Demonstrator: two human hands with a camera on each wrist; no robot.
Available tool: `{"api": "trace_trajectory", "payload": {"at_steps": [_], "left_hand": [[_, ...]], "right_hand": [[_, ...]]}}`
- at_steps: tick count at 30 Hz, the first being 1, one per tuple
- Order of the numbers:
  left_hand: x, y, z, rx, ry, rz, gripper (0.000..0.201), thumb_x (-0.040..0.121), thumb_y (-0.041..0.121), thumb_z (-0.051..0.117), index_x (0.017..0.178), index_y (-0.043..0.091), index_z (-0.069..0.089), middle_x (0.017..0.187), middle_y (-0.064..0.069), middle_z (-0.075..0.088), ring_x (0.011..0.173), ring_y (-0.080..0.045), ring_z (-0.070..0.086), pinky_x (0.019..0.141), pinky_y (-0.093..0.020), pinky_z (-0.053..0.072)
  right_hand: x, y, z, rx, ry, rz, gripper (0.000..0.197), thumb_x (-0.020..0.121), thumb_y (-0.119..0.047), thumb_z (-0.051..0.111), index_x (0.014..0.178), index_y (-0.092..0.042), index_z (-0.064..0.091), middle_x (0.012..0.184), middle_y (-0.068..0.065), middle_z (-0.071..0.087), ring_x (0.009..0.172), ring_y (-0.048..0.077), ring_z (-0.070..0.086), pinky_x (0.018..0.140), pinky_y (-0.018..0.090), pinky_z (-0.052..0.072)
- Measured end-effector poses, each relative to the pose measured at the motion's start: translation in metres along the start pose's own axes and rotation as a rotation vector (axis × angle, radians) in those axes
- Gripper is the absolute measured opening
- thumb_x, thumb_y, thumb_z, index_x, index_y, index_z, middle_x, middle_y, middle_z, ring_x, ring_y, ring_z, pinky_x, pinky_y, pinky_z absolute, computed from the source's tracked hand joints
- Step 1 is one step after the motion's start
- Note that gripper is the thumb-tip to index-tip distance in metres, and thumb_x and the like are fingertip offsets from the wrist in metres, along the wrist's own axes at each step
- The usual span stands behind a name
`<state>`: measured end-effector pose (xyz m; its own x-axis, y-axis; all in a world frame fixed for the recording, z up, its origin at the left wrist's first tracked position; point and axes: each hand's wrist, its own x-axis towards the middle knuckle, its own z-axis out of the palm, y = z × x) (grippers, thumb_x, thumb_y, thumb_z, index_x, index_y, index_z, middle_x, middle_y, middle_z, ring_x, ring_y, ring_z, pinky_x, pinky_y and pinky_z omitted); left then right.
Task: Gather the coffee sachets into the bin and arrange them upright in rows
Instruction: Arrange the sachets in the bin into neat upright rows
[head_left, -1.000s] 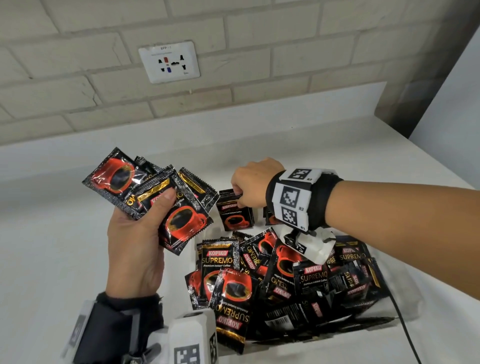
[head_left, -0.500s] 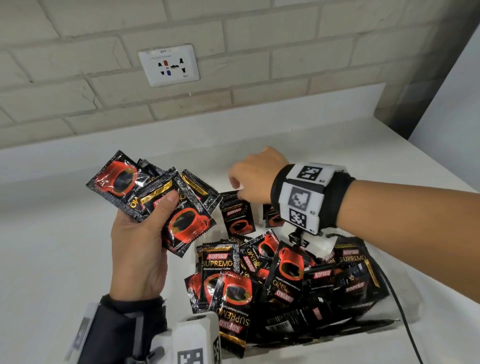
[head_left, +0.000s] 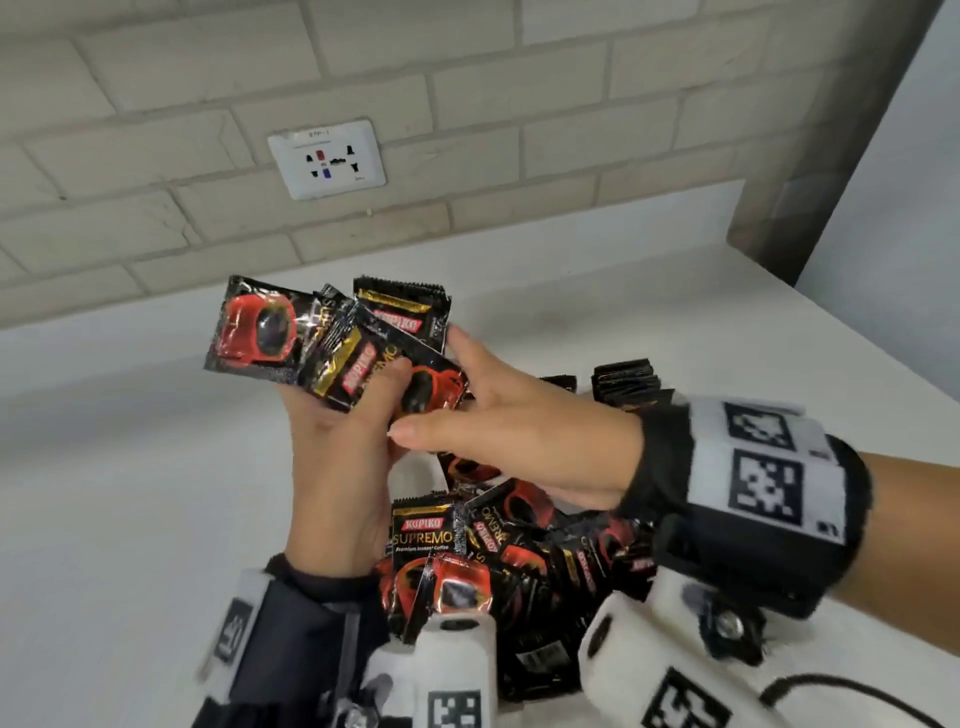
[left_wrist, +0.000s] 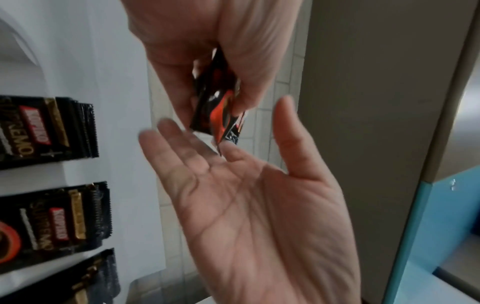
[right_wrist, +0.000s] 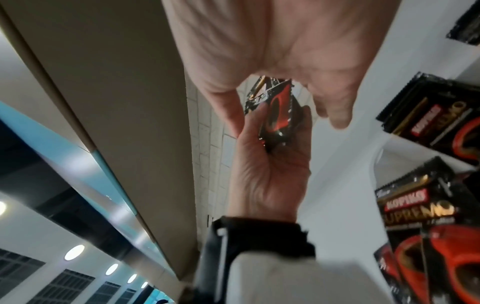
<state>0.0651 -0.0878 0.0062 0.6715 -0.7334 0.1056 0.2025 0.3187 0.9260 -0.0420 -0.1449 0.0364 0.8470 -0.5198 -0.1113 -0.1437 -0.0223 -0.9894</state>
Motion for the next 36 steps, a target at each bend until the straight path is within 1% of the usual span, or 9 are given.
{"api": "trace_trajectory", "payload": {"at_steps": [2, 5, 7, 14, 18, 25, 28, 32, 36], "left_hand": [[0.0, -0.001, -0.004, 0.07, -0.054, -0.026, 0.055, 0.079, 0.002, 0.065, 0.13, 0.006, 0.045, 0.105, -0.01, 0.068, 0.088, -0.02, 0.07, 0.06, -0.027, 0.055], [0.002, 0.005, -0.014, 0.123, -0.084, -0.069, 0.057, 0.068, 0.007, 0.065, 0.123, 0.001, 0.05, 0.09, -0.008, 0.071, 0.079, -0.021, 0.071, 0.055, -0.026, 0.053], [0.0, 0.003, -0.019, 0.154, -0.139, -0.109, 0.041, 0.074, 0.001, 0.066, 0.113, -0.002, 0.054, 0.079, -0.006, 0.072, 0.073, -0.02, 0.071, 0.053, -0.024, 0.053], [-0.01, -0.005, -0.007, 0.108, -0.181, -0.16, 0.022, 0.069, 0.002, 0.068, 0.09, 0.003, 0.062, 0.068, -0.003, 0.069, 0.061, -0.015, 0.068, 0.048, -0.023, 0.051], [-0.013, -0.003, -0.005, 0.145, -0.253, -0.161, 0.028, 0.06, 0.01, 0.076, 0.086, 0.012, 0.066, 0.074, -0.003, 0.072, 0.067, -0.016, 0.07, 0.052, -0.024, 0.053], [-0.015, -0.009, -0.002, 0.261, -0.297, -0.172, 0.027, 0.075, 0.006, 0.07, 0.1, 0.009, 0.059, 0.077, -0.001, 0.072, 0.071, -0.016, 0.07, 0.056, -0.023, 0.052], [-0.017, -0.011, 0.003, 0.267, -0.261, -0.136, 0.067, 0.053, 0.032, 0.076, 0.114, 0.013, 0.055, 0.096, -0.008, 0.07, 0.09, -0.025, 0.069, 0.07, -0.035, 0.054], [-0.025, -0.013, 0.013, 0.167, -0.128, -0.103, 0.049, 0.064, 0.029, 0.072, 0.11, 0.021, 0.056, 0.103, -0.009, 0.069, 0.096, -0.027, 0.068, 0.085, -0.052, 0.052], [-0.027, -0.013, 0.019, 0.089, -0.058, -0.08, 0.054, 0.068, 0.024, 0.071, 0.118, 0.016, 0.052, 0.107, -0.011, 0.067, 0.098, -0.029, 0.067, 0.084, -0.052, 0.052]], "right_hand": [[0.003, 0.006, -0.005, -0.225, 0.064, -0.038, 0.069, 0.084, -0.016, 0.062, 0.139, -0.027, 0.023, 0.144, 0.008, 0.034, 0.134, 0.021, 0.032, 0.113, 0.043, 0.026], [-0.002, 0.016, -0.017, -0.55, 0.037, 0.017, 0.087, 0.087, -0.028, 0.059, 0.147, -0.033, -0.003, 0.154, -0.003, -0.02, 0.142, 0.014, -0.016, 0.113, 0.032, -0.002], [-0.006, 0.018, -0.018, -0.537, 0.07, 0.015, 0.09, 0.087, -0.034, 0.058, 0.146, -0.031, -0.01, 0.151, -0.009, -0.027, 0.14, 0.008, -0.02, 0.11, 0.027, -0.002], [0.006, 0.024, -0.003, -0.575, 0.1, -0.195, 0.094, 0.07, -0.073, 0.027, 0.148, -0.026, 0.007, 0.156, -0.009, 0.005, 0.143, 0.006, 0.0, 0.116, 0.043, 0.014], [0.007, 0.023, -0.015, -0.844, 0.132, -0.149, 0.093, 0.073, -0.079, 0.006, 0.148, -0.025, 0.012, 0.156, -0.007, 0.008, 0.144, 0.014, 0.003, 0.116, 0.047, 0.001], [-0.002, 0.026, -0.003, -0.148, 0.102, -0.106, 0.06, 0.093, -0.048, 0.036, 0.144, -0.023, 0.017, 0.134, -0.004, 0.049, 0.122, 0.008, 0.047, 0.107, 0.035, 0.037], [-0.008, 0.024, 0.004, -0.086, 0.044, -0.1, 0.055, 0.095, -0.042, 0.034, 0.143, -0.024, 0.014, 0.122, -0.013, 0.05, 0.11, -0.005, 0.048, 0.101, 0.017, 0.035], [-0.009, 0.02, -0.001, 0.051, 0.029, -0.081, 0.057, 0.095, -0.038, 0.038, 0.145, -0.03, 0.012, 0.124, -0.013, 0.047, 0.113, -0.002, 0.045, 0.103, 0.022, 0.035], [-0.011, 0.023, -0.01, 0.239, 0.077, -0.037, 0.064, 0.09, -0.022, 0.054, 0.142, -0.036, 0.018, 0.137, -0.003, 0.041, 0.115, 0.006, 0.046, 0.082, 0.017, 0.039]]}}
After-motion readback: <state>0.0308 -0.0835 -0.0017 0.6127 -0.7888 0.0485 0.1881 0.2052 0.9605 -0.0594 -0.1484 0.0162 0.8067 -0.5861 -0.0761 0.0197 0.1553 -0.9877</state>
